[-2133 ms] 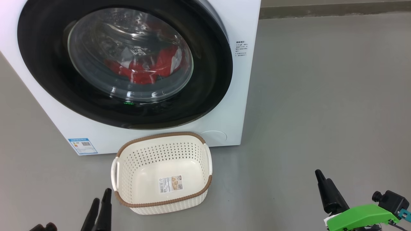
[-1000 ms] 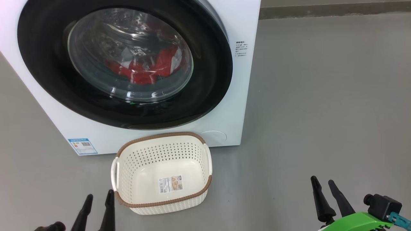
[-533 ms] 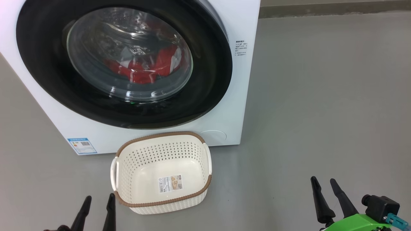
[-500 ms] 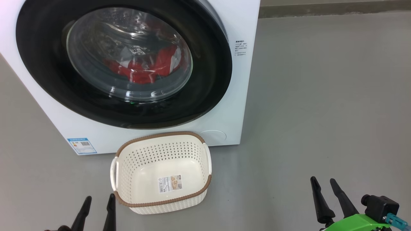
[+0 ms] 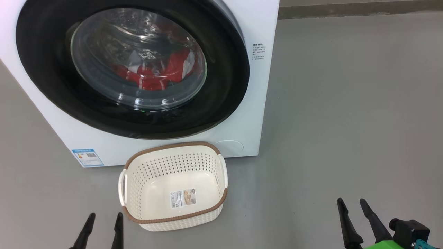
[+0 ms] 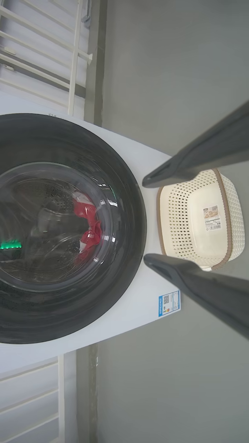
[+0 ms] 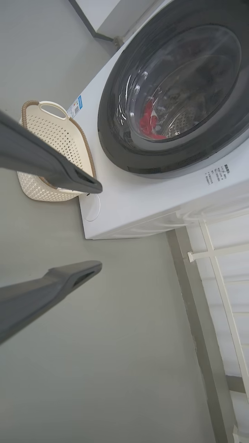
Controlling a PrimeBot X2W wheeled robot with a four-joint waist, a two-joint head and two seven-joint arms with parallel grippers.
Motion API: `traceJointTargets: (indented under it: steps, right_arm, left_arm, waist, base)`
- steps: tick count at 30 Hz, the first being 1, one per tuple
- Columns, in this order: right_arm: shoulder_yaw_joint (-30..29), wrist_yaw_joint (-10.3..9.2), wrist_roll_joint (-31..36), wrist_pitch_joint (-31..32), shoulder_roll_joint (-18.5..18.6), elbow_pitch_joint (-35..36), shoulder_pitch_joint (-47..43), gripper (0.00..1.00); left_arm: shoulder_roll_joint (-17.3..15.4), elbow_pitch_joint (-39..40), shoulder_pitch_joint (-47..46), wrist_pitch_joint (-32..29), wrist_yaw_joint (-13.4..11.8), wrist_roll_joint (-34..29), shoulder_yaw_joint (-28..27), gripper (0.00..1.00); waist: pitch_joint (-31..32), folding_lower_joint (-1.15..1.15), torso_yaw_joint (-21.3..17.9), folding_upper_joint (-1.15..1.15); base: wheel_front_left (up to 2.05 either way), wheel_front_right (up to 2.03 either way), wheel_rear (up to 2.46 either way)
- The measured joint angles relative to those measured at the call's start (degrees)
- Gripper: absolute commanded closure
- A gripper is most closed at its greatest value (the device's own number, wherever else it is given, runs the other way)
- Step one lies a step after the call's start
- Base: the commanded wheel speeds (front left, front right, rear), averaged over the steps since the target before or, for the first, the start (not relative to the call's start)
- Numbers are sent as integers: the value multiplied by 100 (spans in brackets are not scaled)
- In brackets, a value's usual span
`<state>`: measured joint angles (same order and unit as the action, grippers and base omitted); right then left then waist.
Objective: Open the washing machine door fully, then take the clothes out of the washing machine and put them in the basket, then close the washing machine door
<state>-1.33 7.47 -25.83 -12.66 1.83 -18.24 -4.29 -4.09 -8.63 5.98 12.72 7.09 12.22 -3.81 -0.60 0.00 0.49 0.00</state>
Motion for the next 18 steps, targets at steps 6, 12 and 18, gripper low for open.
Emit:
traceJointTargets:
  steps: [6, 12, 18]
  right_arm:
    - [-73, 0, 293, -101, 1, 0, -48, 0]
    - [-159, 0, 437, -155, 4, 22, -133, 0]
    - [-196, 0, 424, -155, 5, 37, -157, 0]
  left_arm:
    - [0, -23, 27, 100, 8, -407, -27, 0]
    - [-1, -105, 130, 158, 8, -545, -24, 0]
    - [-22, -127, 129, 158, 8, -401, -10, 0]
  waist:
    - [11, 0, 2, 0]
    - [20, 0, -5, 0]
    - [18, 0, -7, 0]
  base:
    - [0, 0, 0]
    - [0, 0, 0]
    - [0, 0, 0]
